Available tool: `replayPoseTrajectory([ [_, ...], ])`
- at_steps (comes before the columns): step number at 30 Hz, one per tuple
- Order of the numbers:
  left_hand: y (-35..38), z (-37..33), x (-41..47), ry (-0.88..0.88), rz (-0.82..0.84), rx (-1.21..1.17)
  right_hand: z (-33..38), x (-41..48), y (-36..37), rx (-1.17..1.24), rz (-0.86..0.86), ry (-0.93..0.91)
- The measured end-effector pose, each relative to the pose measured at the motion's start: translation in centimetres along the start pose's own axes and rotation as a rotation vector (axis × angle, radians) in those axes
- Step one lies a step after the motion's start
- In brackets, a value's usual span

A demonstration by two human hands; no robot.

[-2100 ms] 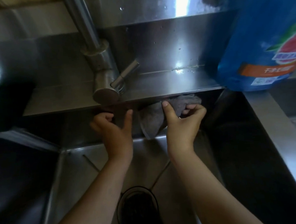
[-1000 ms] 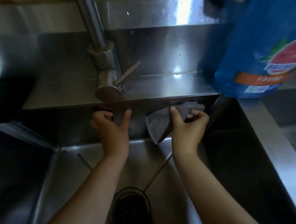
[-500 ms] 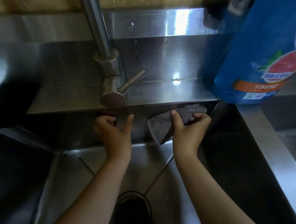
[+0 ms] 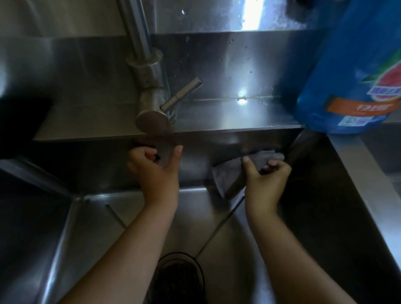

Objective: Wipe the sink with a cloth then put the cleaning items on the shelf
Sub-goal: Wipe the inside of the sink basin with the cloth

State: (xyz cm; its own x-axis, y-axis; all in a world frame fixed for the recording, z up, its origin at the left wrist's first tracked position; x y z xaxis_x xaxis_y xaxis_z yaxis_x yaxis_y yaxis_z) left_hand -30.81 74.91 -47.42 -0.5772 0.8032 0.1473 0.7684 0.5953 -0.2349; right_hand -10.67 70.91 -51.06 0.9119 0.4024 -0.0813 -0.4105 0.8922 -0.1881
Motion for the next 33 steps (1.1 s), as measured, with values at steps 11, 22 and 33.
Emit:
replayPoseTrajectory([
  [11,0.0,0.0,-0.1,-0.010,-0.018,-0.016,4.5,0.6,-1.5,0.143,-0.046,-0.151],
  [22,0.2,0.3,-0.1,0.004,-0.008,-0.049,-2.5,1.9,-0.1,-0.165,-0.112,-0.196],
  [33,0.3,0.4,-0.1,0.004,0.000,-0.029,-6.3,2.2,0.7,-0.468,-0.008,-0.127],
])
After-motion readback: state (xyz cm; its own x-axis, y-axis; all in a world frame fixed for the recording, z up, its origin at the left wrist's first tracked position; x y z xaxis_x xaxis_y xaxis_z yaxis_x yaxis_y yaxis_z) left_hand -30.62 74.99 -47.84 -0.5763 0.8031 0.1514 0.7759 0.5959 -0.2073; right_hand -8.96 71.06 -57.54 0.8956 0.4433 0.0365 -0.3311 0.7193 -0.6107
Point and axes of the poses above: each hand's wrist, its own x-axis towards the middle knuckle, its own y-axis out of the palm, z = x × y, the point moved 4 cm from there along x, towards the middle knuckle, and after that the axes turned 9 degrees about -z, right-handed, at the moved point
